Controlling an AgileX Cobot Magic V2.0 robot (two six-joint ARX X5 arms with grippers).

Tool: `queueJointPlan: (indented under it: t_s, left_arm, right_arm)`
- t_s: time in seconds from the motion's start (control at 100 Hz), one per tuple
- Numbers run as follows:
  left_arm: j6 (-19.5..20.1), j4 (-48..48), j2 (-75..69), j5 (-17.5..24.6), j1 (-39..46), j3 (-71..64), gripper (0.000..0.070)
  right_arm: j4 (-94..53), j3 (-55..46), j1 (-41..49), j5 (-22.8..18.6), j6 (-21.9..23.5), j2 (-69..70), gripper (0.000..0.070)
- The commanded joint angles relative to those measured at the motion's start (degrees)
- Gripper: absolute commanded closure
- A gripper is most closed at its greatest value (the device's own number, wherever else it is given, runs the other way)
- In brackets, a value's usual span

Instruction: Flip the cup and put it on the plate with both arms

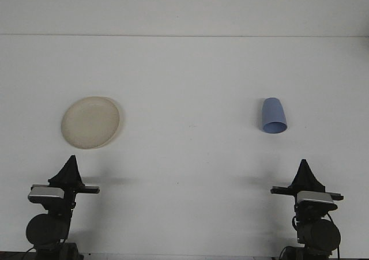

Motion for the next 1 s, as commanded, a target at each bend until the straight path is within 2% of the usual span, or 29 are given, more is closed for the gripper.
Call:
queueJointPlan:
  t_s: [0.0,0.27,0.41,0.64,0.99]
  left_arm:
    - [-0.11,0.68,-0.09,-0.11,-0.04,-1.16,0.0687]
    - [-0.11,0.68,-0.09,-0.11,-0.07,-1.16,0.0687]
    - [-0.13,0.70,-0.09,-0.11,-0.04,-1.16,0.0687]
    - [-0.11,0.68,-0.09,-0.11,-0.04,-1.16,0.0687]
    - [-0.11,0.68,-0.09,-0.11,-0.04,-1.16,0.0687]
  right_arm:
    - [0.55,-0.11,0.04,-0.04,-0.26,0.00,0.0700]
    - [0.31,0.26,0.04,-0.11,-0.24,0.00,0.0700]
    - [-4.61,4.07,0.04,-0.09,-0.26,0.07,0.0700]
    - [-16.04,15.63,0.04,-0.07,-0.26,4.74,0.0700]
    - [-36.94,38.49,0.04,-0.09,-0.20,25.07,0.0700]
